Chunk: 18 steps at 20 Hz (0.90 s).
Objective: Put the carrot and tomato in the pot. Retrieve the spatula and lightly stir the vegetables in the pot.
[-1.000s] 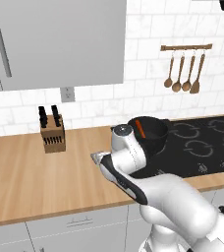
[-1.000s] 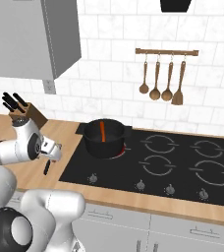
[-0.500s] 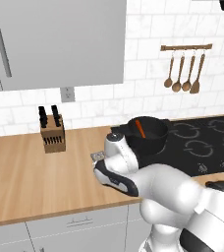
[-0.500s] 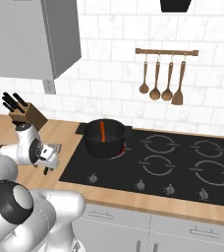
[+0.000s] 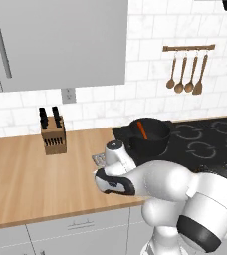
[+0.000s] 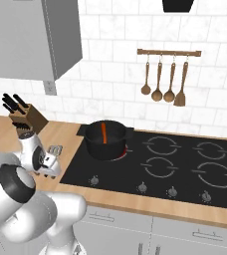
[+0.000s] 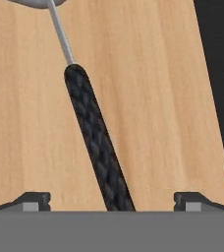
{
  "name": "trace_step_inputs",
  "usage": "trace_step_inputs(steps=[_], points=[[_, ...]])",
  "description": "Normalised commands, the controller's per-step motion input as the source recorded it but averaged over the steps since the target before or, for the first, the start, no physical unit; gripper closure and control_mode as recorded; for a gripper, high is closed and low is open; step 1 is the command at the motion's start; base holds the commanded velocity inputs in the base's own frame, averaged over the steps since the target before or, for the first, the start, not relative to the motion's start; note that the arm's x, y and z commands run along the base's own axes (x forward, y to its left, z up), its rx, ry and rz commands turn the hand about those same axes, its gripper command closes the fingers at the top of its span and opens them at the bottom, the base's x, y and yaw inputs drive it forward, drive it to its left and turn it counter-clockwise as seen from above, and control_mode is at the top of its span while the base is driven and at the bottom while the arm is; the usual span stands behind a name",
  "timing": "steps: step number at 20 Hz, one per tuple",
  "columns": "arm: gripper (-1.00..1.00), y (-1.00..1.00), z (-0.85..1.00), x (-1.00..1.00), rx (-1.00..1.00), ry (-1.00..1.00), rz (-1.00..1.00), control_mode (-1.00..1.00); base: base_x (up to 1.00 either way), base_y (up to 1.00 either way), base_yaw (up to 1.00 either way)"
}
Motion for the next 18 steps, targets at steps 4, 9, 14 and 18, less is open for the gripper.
trace_step_inputs(steps=[4,9,14,18], points=[[1.00,0.00,-0.36,0.00,0.00,0.03,0.00,-1.00,0.00,0.00,0.00],[1.00,0.00,-0.17,0.00,0.00,0.00,0.00,-1.00,0.00,0.00,0.00],[1.00,0.00,-0.06,0.00,0.00,0.00,0.00,-1.00,0.00,0.00,0.00],[1.00,0.00,0.12,-0.14,0.00,-0.04,0.00,-1.00,0.00,0.00,0.00]])
